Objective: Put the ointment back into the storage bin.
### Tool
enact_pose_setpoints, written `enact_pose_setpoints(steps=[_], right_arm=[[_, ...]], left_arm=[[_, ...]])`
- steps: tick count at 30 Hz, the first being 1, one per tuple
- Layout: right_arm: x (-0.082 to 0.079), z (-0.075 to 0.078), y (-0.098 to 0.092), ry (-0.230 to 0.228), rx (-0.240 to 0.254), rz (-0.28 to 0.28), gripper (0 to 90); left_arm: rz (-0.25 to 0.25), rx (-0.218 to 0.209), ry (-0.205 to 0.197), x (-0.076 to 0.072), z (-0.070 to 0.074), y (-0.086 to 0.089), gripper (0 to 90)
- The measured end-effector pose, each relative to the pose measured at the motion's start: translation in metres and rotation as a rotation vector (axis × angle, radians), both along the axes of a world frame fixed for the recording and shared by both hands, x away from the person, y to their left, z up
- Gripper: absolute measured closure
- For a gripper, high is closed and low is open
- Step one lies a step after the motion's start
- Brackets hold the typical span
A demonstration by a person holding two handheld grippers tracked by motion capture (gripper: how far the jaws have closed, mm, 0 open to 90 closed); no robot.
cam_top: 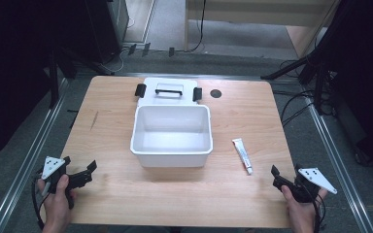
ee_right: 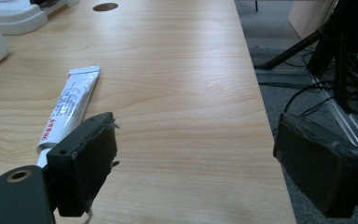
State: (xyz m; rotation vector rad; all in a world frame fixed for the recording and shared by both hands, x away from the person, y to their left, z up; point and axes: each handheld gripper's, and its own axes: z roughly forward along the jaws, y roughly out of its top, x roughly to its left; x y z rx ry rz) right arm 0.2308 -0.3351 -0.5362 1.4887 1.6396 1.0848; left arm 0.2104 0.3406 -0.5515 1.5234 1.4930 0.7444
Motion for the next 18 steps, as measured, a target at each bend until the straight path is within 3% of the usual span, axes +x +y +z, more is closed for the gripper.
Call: enact_pose_setpoints(steps=[8, 9, 13, 14, 16, 17, 18], right_arm=[[0.003, 0.004, 0.001, 0.048, -0.009, 0.032, 13.7], [0.007, 0.007, 0.003, 0.096, -0.017, 0.041, 13.8], [0.010, 0.014, 0.006, 0.139, -0.029, 0.061, 14.3], [0.015, 0.019, 0.009, 0.189, -0.065, 0.051, 14.5], [0.019, 0.023, 0.012, 0.230, -0.084, 0.071, 14.9], [0.019, 0.023, 0.012, 0.230, -0.084, 0.071, 14.9], [0.025, 0.028, 0.016, 0.283, -0.094, 0.089, 15.1]], left_arm=[[0.002, -0.004, 0.002, 0.000, 0.000, 0.000, 0.0], [0.003, -0.007, -0.004, 0.000, 0.000, 0.000, 0.0], [0.006, -0.010, -0.010, -0.001, 0.000, -0.001, 0.0], [0.001, -0.008, -0.021, -0.002, 0.000, -0.002, 0.0], [0.004, -0.014, -0.027, -0.002, 0.000, -0.001, 0.0], [0.004, -0.014, -0.027, -0.002, 0.000, -0.001, 0.0], [0.008, -0.013, -0.029, -0.002, 0.000, -0.001, 0.0]])
